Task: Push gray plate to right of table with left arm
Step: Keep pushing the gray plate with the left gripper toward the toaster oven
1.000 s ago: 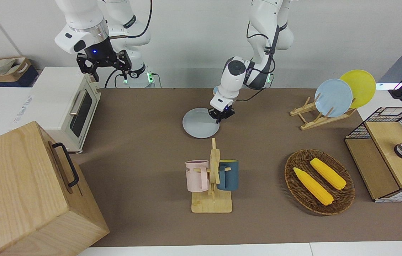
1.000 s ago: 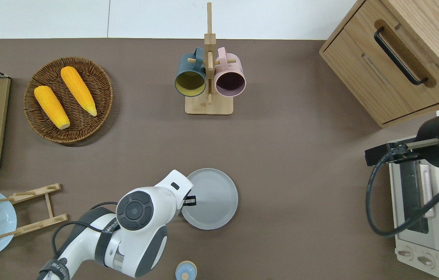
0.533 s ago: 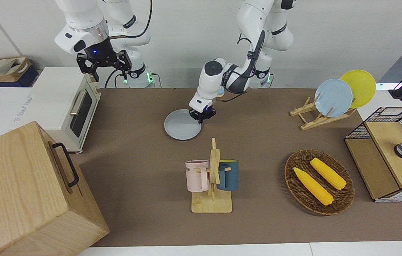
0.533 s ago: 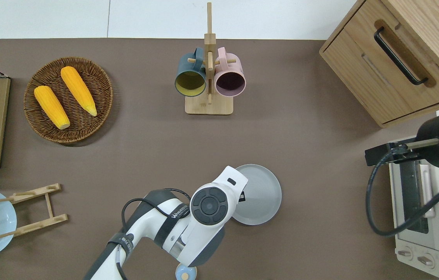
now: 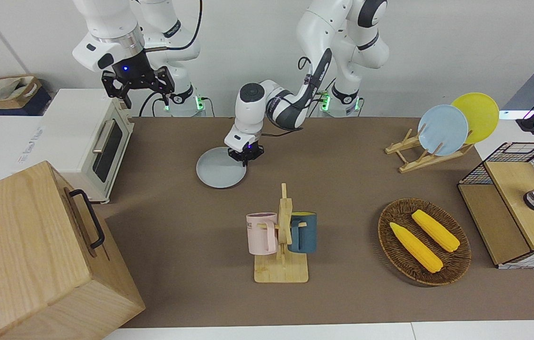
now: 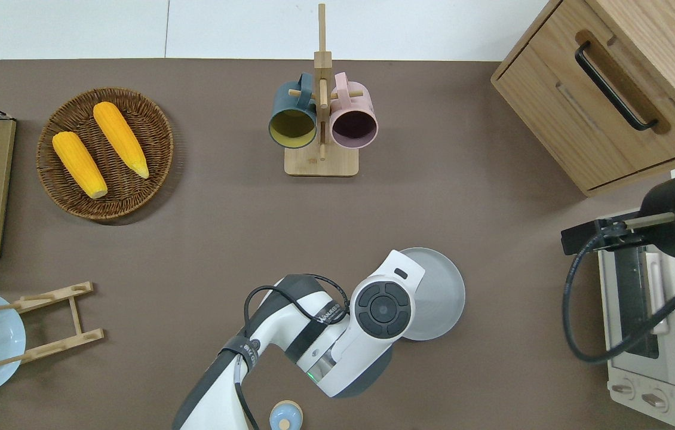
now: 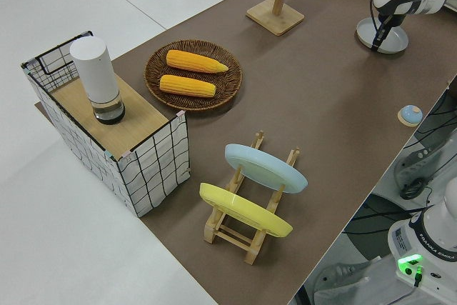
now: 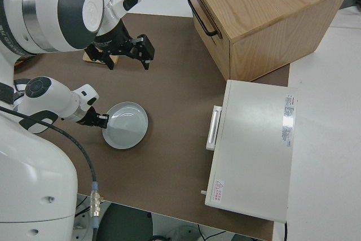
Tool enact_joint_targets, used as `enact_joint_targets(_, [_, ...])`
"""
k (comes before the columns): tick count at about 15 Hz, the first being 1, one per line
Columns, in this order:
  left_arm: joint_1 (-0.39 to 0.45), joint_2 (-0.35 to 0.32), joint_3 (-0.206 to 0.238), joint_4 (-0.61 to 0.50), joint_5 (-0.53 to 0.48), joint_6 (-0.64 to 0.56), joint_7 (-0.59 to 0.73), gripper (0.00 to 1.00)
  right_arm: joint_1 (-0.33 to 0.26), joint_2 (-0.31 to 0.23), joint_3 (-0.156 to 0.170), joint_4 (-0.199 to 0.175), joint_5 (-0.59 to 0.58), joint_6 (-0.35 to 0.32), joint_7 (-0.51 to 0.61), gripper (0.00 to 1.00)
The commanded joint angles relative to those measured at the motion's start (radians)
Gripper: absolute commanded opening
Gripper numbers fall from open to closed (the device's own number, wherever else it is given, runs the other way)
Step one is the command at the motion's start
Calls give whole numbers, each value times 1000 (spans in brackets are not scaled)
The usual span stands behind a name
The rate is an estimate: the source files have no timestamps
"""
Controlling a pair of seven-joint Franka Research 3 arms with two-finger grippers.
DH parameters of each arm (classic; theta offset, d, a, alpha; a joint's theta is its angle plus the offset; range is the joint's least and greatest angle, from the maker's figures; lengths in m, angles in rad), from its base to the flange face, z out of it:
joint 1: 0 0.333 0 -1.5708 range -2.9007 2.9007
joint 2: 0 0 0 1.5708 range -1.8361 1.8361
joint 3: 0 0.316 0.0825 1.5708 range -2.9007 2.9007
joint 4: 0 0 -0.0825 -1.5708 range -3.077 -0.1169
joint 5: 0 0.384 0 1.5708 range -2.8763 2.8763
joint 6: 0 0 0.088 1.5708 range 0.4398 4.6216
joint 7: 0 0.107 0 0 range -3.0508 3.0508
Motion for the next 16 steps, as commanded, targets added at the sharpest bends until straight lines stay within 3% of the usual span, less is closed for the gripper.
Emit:
enact_joint_targets(1, [-44, 69, 9, 92, 22, -21, -39, 0, -11, -8, 4, 1, 8, -12, -3, 983])
enact_joint_targets(5, [-54, 75, 11, 98, 30, -21, -54, 30, -11, -8, 6, 1, 8, -12, -3, 983])
enact_joint_targets(6, [-54, 73, 12, 100, 30, -21, -53, 126, -11, -8, 6, -1, 10, -12, -3, 983])
enact_joint_targets(7, [-54, 72, 14, 103, 31, -21, -54, 309, -11, -8, 6, 1, 8, -12, -3, 983])
enact_joint_targets(8, [-52, 70, 17, 103, 31, -21, -53, 583, -11, -8, 6, 1, 8, -12, -3, 983])
enact_joint_targets(11, [-41, 55, 18, 103, 40, -32, -45, 710, -11, -8, 6, -1, 8, -12, -3, 983])
enact_joint_targets(13, [-35, 34, 21, 101, 40, -62, -38, 985, -11, -8, 6, -1, 8, -12, -1, 983])
enact_joint_targets(16, [-23, 4, 23, 98, 39, -110, -34, 991, -11, -8, 4, 1, 8, -12, -3, 983])
